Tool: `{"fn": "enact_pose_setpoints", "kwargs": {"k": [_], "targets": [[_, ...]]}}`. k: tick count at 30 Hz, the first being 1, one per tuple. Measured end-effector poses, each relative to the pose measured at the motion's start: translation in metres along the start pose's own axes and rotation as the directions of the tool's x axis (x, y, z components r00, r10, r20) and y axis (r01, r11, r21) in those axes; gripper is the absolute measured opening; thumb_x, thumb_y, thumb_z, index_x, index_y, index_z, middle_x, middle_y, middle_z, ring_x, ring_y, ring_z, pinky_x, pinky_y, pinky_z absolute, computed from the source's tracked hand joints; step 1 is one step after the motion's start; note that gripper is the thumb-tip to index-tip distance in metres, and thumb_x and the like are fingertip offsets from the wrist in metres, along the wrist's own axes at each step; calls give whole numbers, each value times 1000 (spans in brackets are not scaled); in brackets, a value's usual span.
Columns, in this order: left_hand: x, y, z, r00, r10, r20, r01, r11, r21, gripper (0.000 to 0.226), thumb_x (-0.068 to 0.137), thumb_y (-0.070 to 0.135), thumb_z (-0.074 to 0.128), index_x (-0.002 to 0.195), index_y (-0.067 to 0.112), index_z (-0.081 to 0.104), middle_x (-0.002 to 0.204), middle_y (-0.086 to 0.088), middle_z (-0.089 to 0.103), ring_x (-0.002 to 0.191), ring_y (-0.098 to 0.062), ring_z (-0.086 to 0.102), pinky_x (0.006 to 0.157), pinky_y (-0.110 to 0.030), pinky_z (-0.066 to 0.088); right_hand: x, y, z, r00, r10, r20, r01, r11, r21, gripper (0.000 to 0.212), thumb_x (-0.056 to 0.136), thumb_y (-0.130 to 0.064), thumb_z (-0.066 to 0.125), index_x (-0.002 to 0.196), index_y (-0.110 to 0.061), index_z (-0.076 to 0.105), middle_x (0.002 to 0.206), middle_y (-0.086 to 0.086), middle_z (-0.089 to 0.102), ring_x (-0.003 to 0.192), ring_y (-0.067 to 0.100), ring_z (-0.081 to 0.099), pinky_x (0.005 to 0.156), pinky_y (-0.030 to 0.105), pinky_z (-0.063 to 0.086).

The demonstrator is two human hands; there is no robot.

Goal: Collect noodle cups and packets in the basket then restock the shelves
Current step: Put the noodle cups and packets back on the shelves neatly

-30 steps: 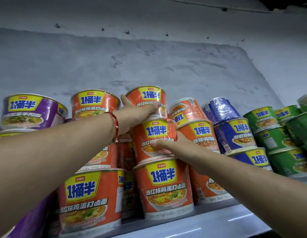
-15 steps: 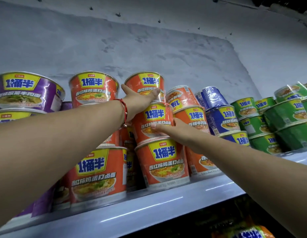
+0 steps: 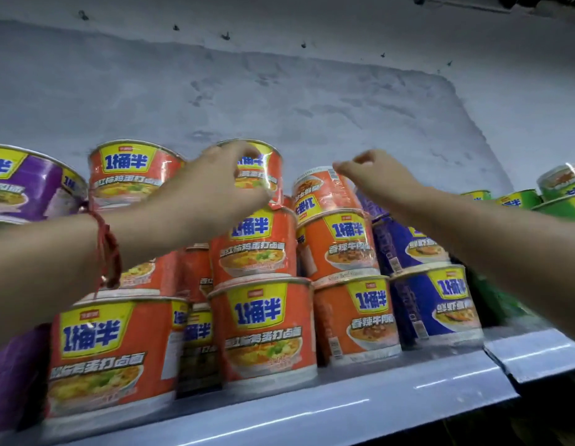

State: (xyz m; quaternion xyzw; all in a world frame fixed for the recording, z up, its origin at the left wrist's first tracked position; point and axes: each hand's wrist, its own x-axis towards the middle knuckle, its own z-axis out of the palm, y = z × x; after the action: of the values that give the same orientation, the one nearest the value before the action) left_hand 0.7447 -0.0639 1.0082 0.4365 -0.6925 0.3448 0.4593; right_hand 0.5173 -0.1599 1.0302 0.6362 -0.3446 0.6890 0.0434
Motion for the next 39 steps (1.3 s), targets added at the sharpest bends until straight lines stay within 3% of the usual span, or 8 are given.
{"fn": "enact_pose_setpoints", "kwargs": {"k": [9,16,21,25,27,33,35,39], "targets": [[-12,51,52,986,-54,159,10,964,266,30,87,57,51,115,45,56,105,18,56,91,-4,56,78,-32,50,89,13,22,903,-158,399,306,889,-340,90,86,-60,61,155,-14,25,160,11,29,143,29,33,116,38,30],[16,83,60,939,-309,153,271,935,230,28,90,56,54,94,29,63,88,5,65,78,-11,60,62,-27,47,99,34,19,917,-217,335,304,923,-234,75,74,-61,73,128,-12,51,124,9,59,102,25,55,81,34,46],[57,98,73,882,-452,129,446,892,78,61,86,65,53,119,14,58,103,-5,60,90,-22,57,76,-33,46,92,44,0,961,-245,130,238,969,69,71,74,-54,77,122,-9,51,117,8,56,96,22,52,62,30,36],[84,119,84,826,-536,172,562,802,-202,55,89,66,48,103,13,50,69,-4,43,52,-14,38,50,-22,34,79,51,-10,988,-105,-110,138,923,358,72,73,-52,78,121,-8,48,124,10,54,108,26,58,86,38,49],[96,129,92,844,-504,185,535,758,-373,65,89,68,47,126,15,47,90,-12,54,73,-22,54,65,-30,50,69,51,-13,987,-28,-161,102,874,475,73,72,-54,78,120,-8,47,124,10,52,108,25,58,91,40,50],[114,155,103,854,-498,151,460,587,-666,68,80,67,61,127,21,43,104,-8,64,68,-31,73,56,-60,54,41,56,-16,988,144,-51,-57,656,753,62,75,-57,70,115,-14,50,114,8,62,100,23,62,77,37,50],[120,151,103,855,-498,146,462,601,-653,91,66,75,69,134,23,39,122,-10,60,96,-40,68,70,-72,48,32,60,-20,991,130,45,-120,654,747,59,80,-55,67,121,-15,51,110,5,64,96,19,61,67,32,44],[126,142,97,897,-441,-30,341,734,-587,77,73,70,68,129,20,47,114,-10,64,90,-33,67,74,-55,55,12,66,-26,975,-37,219,-137,674,726,40,88,-43,65,117,-19,50,100,-3,62,80,5,53,59,25,36]]}}
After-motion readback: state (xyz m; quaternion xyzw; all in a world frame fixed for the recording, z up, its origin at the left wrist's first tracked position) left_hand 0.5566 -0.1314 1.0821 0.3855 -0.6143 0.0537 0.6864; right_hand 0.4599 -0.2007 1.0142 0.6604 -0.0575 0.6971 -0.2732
